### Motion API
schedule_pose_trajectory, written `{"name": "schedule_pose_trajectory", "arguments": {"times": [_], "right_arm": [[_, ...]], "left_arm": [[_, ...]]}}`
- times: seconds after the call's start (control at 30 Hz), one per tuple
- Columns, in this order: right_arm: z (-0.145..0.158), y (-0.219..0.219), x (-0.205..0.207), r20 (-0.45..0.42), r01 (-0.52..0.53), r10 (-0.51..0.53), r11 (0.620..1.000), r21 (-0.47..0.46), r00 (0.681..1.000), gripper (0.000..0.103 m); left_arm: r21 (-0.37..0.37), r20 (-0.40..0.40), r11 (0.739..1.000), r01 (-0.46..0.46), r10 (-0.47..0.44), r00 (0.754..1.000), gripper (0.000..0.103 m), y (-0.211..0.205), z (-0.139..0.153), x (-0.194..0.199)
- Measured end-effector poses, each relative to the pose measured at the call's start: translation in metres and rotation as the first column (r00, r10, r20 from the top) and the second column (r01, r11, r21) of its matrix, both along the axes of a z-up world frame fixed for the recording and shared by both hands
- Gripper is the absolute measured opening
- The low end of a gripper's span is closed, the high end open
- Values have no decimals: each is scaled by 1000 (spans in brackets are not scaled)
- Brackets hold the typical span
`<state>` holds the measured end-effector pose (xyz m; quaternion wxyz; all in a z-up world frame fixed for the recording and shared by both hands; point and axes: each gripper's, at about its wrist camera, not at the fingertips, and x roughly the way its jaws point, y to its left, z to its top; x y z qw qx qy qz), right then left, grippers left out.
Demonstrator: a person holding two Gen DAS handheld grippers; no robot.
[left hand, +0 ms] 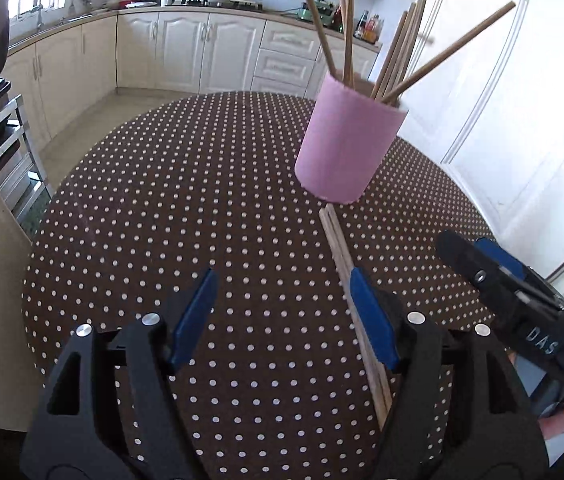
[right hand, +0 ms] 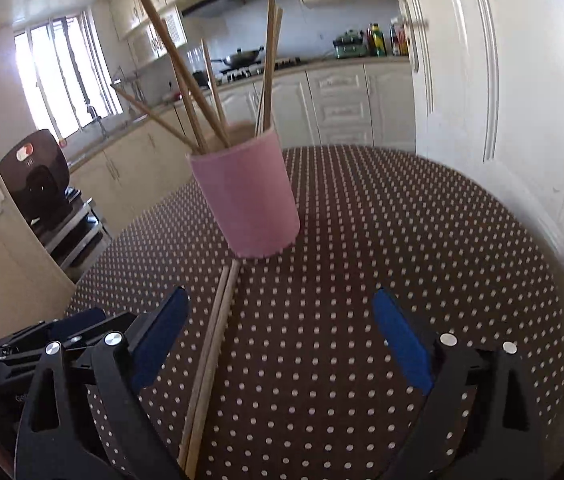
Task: Organize utensils
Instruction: 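Move both grippers down toward the last chopsticks beside the pink cup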
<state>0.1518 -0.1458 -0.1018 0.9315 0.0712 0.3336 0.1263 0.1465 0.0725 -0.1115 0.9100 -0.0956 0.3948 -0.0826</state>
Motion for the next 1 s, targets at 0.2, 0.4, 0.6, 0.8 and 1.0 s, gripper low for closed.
{"name": "schedule_pose_trajectory", "arguments": {"times": [0.2,0.4,0.6,0.8,1.0], "right_arm": [[-10,8,3,-63,-3,0,999,-46,998,90],[-17,13,4,-113,-18,11,998,-62,994,90],[-25,21,7,-168,-24,4,992,-121,986,90],[-29,29,7,-190,-34,1,985,-171,982,90],[-31,43,10,-196,-37,-5,976,-214,981,90]], "left_arm": [[49,-37,999,-23,25,999,70,-2,-9,3],[74,-61,997,-38,43,997,71,1,-14,3],[98,-78,994,-47,54,995,73,4,-16,0],[110,-86,992,-68,78,993,75,8,-19,3],[135,-87,987,-88,101,991,76,13,-21,6]]}}
